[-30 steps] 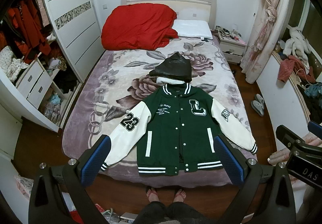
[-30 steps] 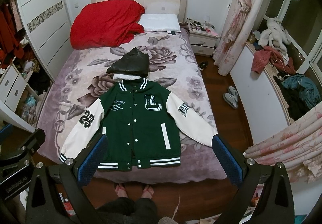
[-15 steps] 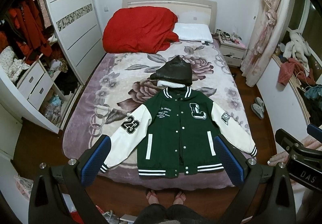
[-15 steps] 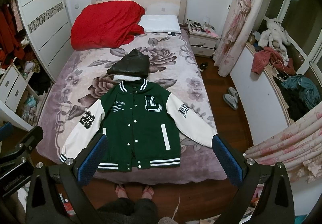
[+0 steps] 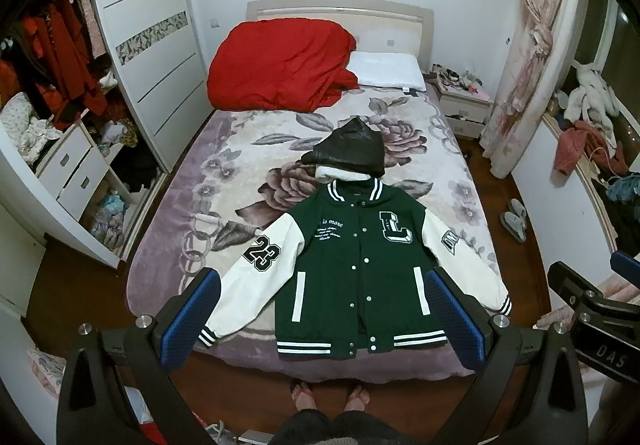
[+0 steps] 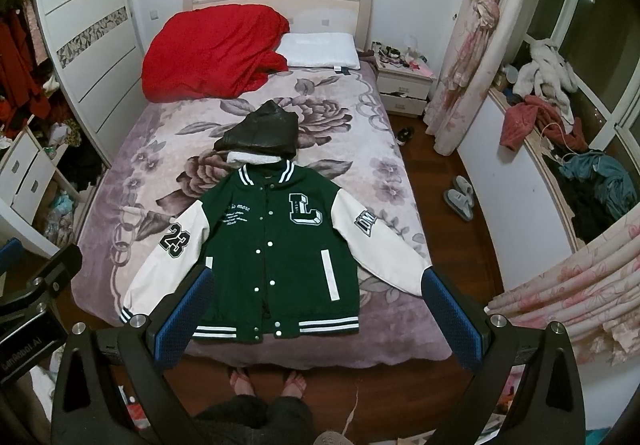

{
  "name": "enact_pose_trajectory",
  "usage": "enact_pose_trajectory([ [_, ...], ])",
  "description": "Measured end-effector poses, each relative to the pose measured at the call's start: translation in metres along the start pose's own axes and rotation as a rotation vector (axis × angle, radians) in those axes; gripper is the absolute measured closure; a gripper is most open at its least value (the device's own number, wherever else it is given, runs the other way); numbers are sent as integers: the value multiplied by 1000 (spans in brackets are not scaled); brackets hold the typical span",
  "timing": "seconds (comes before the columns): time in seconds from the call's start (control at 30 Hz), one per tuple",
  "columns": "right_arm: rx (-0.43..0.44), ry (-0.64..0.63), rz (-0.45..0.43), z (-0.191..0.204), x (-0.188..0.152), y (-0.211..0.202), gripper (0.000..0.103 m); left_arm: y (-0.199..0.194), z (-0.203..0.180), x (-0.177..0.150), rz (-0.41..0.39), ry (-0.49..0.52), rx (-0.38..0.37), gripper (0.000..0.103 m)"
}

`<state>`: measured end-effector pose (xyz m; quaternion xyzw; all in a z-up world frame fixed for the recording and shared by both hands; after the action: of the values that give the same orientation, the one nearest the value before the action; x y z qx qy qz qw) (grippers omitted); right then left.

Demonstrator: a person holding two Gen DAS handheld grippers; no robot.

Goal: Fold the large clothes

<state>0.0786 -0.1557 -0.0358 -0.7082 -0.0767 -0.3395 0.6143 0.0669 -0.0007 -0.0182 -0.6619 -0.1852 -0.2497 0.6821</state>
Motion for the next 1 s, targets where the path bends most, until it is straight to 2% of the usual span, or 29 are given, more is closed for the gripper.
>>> enact_pose_trajectory([
  [0.17, -1, 3, -2, 0, 0, 0, 0, 0, 6, 7, -14, -4, 2, 0],
  [0.4, -6, 2, 0, 1, 2, -1, 0, 3, 9, -4, -26, -5, -4, 0],
  [0.57, -9, 7, 1, 2, 2, 0, 0, 18, 10, 0, -14, 2, -17, 0],
  [0.67, -4, 34, 28, 4, 5, 12, 0, 40, 12, 6, -34, 22, 16, 0],
  [0.77, 59, 108, 70, -1, 31, 47, 0, 81, 20, 14, -64, 25, 72, 0],
  [0.83, 86, 176, 113, -11, 27, 88, 0, 110, 22, 13, -81, 32, 93, 0],
  [0.9, 66, 288, 168, -36, 17, 142, 1, 145, 20, 7, -69, 51, 106, 0],
  [0.97, 29, 386, 204, -67, -2, 196, 15, 192, 13, -4, -41, 69, 114, 0],
  [1.0, 16, 435, 232, -83, -12, 226, 35, 215, 8, -11, -13, 78, 128, 0],
])
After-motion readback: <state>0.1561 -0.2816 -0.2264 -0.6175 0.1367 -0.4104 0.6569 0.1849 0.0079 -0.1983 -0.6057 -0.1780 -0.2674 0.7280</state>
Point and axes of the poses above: each gripper's, at about its wrist camera, not at the fingertips, and y roughly the way its jaws point, z to its left, x to its top, the point moved 7 cm from there along y, roughly the way its jaws point, and after that the axes turned 6 degrees about y, right-handed, at the moved point
